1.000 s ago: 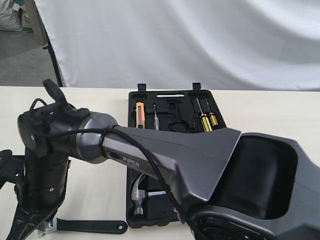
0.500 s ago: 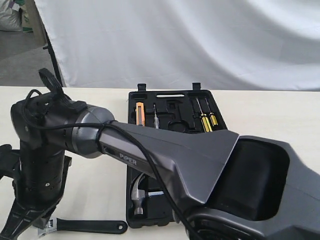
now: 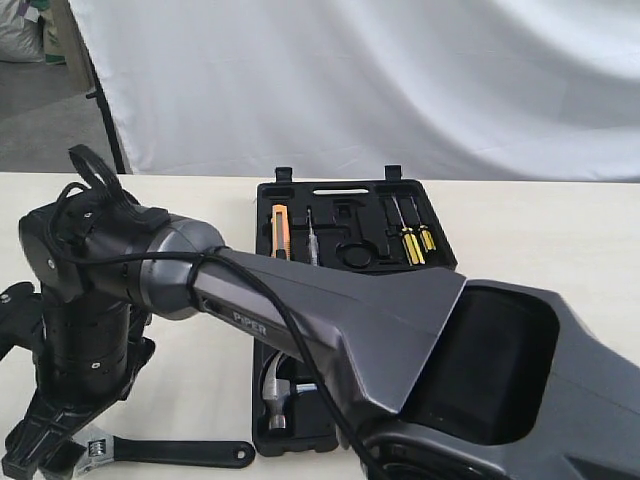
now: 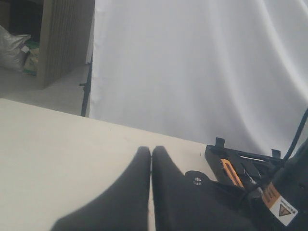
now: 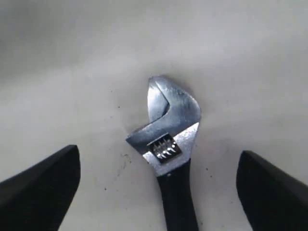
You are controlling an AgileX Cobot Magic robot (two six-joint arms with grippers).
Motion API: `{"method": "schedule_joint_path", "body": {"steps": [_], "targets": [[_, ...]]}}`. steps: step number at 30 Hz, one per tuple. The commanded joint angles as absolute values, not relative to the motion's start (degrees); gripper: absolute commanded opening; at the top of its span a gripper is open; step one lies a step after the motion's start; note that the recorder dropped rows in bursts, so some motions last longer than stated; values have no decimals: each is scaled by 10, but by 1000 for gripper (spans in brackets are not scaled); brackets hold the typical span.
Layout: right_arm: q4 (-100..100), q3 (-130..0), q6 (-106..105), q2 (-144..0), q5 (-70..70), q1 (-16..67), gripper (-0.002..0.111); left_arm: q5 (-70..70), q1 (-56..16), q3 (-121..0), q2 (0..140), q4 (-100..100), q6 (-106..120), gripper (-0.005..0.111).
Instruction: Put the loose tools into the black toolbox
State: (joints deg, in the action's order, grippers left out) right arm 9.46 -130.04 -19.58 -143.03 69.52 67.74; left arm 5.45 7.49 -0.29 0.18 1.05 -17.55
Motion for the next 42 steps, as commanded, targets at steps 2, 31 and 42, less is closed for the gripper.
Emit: {"method": "schedule_joint_path", "body": {"steps": [2, 31, 42], "targets": [[98, -1305, -214, -1436, 700, 675, 82, 50, 89, -4, 0, 13, -178, 1], [81, -1305, -210, -1393, 699, 680, 0, 50, 89, -4, 0, 13, -178, 1], [114, -1298, -200, -1305, 700, 639, 0, 50, 89, -4, 0, 13, -178, 1]]}}
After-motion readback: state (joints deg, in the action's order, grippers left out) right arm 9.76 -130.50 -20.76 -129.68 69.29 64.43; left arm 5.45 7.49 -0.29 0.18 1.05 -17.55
